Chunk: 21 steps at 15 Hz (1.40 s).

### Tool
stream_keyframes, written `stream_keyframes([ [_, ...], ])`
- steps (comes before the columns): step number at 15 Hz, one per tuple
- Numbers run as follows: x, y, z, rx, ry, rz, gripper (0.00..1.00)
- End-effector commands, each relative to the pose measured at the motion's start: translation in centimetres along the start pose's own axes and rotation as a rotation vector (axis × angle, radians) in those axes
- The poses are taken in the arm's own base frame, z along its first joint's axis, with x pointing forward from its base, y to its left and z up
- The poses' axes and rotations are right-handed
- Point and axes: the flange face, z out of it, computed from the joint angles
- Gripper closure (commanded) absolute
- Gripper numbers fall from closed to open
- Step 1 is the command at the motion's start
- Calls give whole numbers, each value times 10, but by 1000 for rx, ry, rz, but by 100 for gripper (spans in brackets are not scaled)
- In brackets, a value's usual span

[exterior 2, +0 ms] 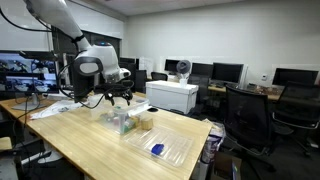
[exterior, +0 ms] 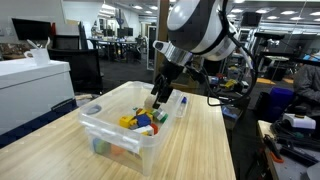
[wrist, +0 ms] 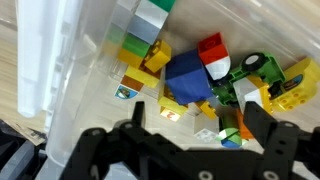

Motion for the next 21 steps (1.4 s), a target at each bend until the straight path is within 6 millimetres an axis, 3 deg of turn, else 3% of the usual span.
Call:
stream_keyframes([
  [1, 6, -4, 19, 31, -15, -53, 0],
  [6, 15, -13, 49, 53, -53, -102, 0],
  [13, 17, 0, 81, 44, -90, -124, 0],
  [14, 17, 1, 82, 43, -90, -128, 25],
  [15, 17, 1, 83, 42, -91, -132, 27],
  [19, 17, 3, 86, 40, -98, -146, 60],
  [21, 17, 2, 85, 41, -99, -153, 66],
])
